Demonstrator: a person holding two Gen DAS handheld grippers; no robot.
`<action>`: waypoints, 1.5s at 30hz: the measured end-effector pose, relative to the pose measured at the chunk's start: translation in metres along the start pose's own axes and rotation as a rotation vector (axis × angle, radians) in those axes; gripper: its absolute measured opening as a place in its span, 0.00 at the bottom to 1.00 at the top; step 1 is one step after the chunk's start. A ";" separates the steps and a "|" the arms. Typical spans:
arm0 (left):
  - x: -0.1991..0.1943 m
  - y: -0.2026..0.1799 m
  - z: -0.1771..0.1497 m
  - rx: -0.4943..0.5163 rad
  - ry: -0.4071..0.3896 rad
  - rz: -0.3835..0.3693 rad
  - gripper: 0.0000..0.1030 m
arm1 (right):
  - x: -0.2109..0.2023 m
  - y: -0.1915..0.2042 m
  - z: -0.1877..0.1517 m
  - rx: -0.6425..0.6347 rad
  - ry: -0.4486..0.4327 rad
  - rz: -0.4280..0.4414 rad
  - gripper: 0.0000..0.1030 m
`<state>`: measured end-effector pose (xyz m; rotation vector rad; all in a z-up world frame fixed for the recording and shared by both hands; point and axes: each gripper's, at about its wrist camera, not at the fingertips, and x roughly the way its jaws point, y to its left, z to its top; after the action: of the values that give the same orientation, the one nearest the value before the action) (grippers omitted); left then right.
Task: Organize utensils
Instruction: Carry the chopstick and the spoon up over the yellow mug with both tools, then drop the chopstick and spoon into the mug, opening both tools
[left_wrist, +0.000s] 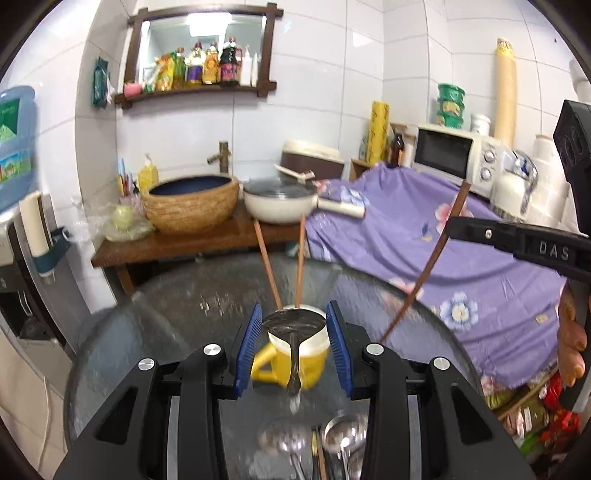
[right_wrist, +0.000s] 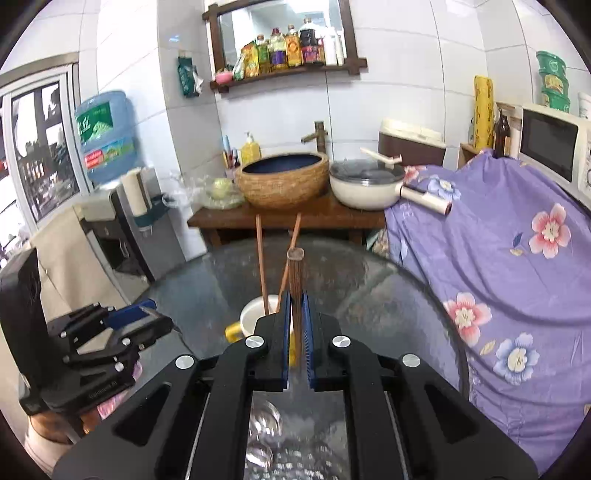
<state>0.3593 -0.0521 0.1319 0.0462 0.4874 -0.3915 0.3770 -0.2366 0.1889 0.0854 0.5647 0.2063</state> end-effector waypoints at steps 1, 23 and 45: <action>0.001 0.000 0.005 -0.006 -0.009 0.001 0.34 | 0.002 0.002 0.010 -0.004 -0.005 0.001 0.07; 0.093 0.033 0.018 -0.164 0.042 0.020 0.34 | 0.095 0.014 0.058 0.035 0.030 0.014 0.07; 0.074 0.051 -0.041 -0.187 0.069 0.069 0.76 | 0.147 -0.002 -0.015 0.047 0.138 -0.003 0.30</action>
<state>0.4197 -0.0258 0.0587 -0.1044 0.5874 -0.2764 0.4907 -0.2065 0.0989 0.1164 0.7077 0.1968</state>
